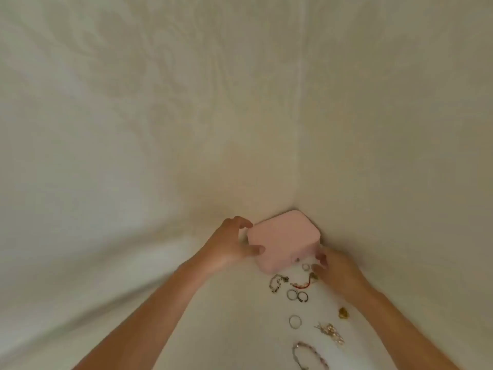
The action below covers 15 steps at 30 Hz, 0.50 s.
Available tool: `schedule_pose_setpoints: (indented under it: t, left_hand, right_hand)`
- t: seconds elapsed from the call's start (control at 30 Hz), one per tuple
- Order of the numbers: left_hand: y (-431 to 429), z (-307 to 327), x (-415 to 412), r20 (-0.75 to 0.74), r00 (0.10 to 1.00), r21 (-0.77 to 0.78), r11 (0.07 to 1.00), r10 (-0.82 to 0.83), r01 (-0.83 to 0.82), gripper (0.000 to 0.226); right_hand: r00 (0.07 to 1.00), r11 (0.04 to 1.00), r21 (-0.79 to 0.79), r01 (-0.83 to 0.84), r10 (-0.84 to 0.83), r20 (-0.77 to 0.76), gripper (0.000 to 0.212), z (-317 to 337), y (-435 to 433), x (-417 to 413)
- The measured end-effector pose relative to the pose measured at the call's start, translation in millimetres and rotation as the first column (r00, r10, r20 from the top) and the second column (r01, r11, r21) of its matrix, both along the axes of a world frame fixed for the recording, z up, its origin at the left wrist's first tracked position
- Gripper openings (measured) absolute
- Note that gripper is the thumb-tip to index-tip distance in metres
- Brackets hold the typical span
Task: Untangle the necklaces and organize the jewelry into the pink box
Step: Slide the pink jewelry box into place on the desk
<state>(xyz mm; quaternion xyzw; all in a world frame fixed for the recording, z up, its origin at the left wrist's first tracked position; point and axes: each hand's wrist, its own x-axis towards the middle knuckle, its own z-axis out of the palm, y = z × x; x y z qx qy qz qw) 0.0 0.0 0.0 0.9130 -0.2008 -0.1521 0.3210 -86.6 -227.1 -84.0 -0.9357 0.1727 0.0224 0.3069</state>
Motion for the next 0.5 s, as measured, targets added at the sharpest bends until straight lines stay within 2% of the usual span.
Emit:
schedule_pose_setpoints:
  t: [0.2, 0.3, 0.4, 0.5]
  left_hand:
    - [-33, -40, 17, 0.068, 0.993, 0.186, 0.979, -0.094, 0.080, 0.095]
    - [-44, -54, 20, 0.185, 0.973, 0.286, 0.955, -0.141, 0.084, 0.107]
    - [-52, -63, 21, 0.207, 0.962, 0.334, 0.937, -0.177, 0.101, 0.108]
    - [-57, -76, 21, 0.191, 0.970, 0.381, 0.922, -0.151, 0.069, 0.124]
  right_hand:
    - [0.960, 0.995, -0.023, 0.101, -0.091, 0.266, 0.005, -30, 2, -2]
    - [0.904, 0.991, -0.031, 0.130, -0.106, 0.413, 0.012, -49, 2, -7]
    - [0.894, 0.987, -0.128, 0.095, -0.028, 0.448, 0.009, -60, 7, -6]
    - [0.891, 0.977, -0.196, 0.080, 0.018, 0.455, 0.011, -63, 7, -2]
